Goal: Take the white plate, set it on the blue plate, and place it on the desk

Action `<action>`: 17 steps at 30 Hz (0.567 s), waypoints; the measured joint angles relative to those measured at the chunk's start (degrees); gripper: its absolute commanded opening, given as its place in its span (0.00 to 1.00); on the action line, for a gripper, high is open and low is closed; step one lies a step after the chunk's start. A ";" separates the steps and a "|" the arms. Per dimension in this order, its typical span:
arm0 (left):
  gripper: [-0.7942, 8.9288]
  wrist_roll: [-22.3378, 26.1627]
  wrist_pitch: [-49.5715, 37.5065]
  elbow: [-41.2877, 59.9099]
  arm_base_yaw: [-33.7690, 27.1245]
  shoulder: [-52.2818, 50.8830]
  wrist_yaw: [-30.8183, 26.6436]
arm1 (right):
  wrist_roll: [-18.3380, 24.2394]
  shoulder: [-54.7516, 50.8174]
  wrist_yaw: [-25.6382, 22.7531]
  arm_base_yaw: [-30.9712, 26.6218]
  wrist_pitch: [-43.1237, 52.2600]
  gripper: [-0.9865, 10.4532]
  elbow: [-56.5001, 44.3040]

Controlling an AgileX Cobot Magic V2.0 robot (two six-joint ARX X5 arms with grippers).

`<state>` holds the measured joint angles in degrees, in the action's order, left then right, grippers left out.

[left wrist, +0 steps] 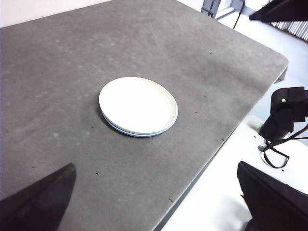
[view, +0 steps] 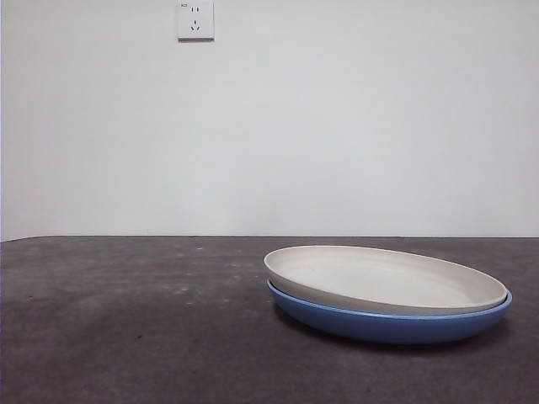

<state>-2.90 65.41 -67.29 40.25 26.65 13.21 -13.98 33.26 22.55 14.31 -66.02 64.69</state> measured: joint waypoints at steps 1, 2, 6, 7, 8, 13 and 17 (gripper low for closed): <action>0.70 -0.44 -0.98 1.40 0.00 -0.79 0.00 | 0.00 0.44 0.61 0.00 -0.09 0.57 0.00; 0.70 -1.01 -1.57 2.56 0.00 -1.40 0.00 | 0.00 0.85 1.49 0.00 -0.09 0.57 0.00; 0.70 -1.90 -2.60 4.57 0.00 -2.12 0.00 | 0.00 2.75 3.10 0.00 -0.31 0.57 0.00; 0.70 -2.16 -2.89 4.59 0.00 -2.10 0.00 | -0.02 3.63 3.23 0.00 -0.59 0.57 0.00; 0.70 -2.21 -3.37 4.59 0.00 -2.10 0.00 | -0.09 4.50 3.21 0.00 -0.92 0.57 0.00; 0.70 -2.40 -5.86 4.59 0.00 -2.10 0.00 | -0.85 12.39 1.36 -0.09 -4.09 0.57 0.00; 0.70 -2.47 -7.21 4.59 0.00 -2.10 0.00 | 0.98 20.35 0.13 -0.83 -2.56 0.57 0.00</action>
<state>-5.37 58.19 -62.70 40.25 24.56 13.21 -12.99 53.60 22.68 13.47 -68.58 64.69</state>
